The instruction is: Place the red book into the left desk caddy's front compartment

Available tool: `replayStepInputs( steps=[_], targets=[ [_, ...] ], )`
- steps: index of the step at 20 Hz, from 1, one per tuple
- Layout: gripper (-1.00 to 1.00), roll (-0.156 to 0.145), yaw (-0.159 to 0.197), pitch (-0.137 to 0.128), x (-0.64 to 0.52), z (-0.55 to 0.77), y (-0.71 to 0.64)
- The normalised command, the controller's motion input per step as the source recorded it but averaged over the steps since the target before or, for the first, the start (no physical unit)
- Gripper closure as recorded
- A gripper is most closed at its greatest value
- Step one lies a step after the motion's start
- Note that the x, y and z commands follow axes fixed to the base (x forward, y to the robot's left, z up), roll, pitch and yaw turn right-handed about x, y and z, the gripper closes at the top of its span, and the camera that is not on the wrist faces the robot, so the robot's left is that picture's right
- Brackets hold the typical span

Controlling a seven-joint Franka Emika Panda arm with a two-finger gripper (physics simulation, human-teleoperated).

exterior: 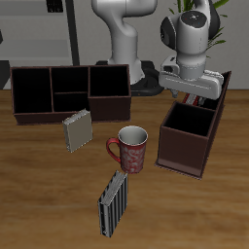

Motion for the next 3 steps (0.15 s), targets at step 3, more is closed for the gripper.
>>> replayStepInputs(
  steps=[3],
  targets=[
    [-1.00, 0.020, 0.022, -0.013, -0.07, 0.08, -0.03]
  ],
)
